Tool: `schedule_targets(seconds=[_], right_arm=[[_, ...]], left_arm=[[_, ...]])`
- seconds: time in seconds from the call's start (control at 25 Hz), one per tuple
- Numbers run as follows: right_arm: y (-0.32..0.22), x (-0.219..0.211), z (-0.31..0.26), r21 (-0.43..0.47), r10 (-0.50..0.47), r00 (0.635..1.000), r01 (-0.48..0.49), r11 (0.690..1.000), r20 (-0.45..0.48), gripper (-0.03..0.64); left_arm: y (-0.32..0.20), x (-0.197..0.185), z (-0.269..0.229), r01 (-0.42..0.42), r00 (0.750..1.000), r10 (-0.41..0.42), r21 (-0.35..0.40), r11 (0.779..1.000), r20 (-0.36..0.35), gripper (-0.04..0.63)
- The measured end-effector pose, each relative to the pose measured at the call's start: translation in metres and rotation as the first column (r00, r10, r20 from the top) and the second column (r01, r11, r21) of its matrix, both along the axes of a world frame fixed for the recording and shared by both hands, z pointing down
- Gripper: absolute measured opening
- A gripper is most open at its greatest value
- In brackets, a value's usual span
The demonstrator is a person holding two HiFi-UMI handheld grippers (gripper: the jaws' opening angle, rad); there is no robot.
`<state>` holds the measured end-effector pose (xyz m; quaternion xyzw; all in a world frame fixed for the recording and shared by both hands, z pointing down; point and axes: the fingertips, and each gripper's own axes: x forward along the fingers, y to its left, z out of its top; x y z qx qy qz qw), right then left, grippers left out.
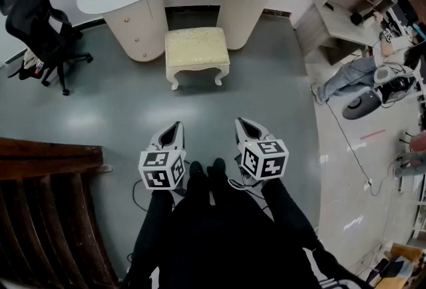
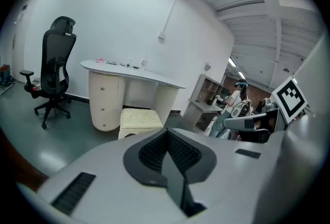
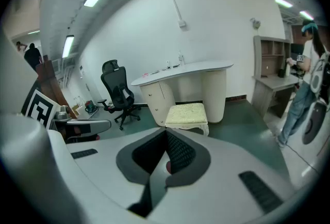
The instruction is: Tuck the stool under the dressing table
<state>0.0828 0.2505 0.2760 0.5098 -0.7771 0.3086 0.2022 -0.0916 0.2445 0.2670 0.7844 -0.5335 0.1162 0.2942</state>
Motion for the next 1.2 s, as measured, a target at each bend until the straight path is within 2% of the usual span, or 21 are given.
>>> schedule_targets(seconds=[0.52, 0.72, 0.96, 1.2], right_arm=[[-0.015, 0.023, 0.004, 0.024, -0.042, 0.999, 0.042, 0.999, -0.022, 0.005], [-0.009, 0.040, 0.027, -0.040, -0.041, 0.997, 0.038, 0.998, -0.067, 0.005], [-0.011, 0.076, 0.053, -0.140, 0.040, 0.996, -0.051, 0.989, -0.078, 0.005], [-0.013, 0.110, 0.058, -0.176, 0.084, 0.992, -0.100, 0.979, -0.096, 0.005]], left_arm=[[-0.009, 0.017, 0.010, 0.025, 1.000, -0.025, -0.025, 0.999, 0.016, 0.008], [-0.012, 0.016, 0.027, 0.061, 0.998, -0.058, -0.079, 0.995, 0.036, 0.008], [-0.024, 0.011, 0.041, 0.118, 0.993, -0.113, -0.117, 0.986, 0.045, 0.008], [-0.026, 0.008, 0.044, 0.173, 0.984, -0.167, -0.130, 0.976, 0.056, 0.008]])
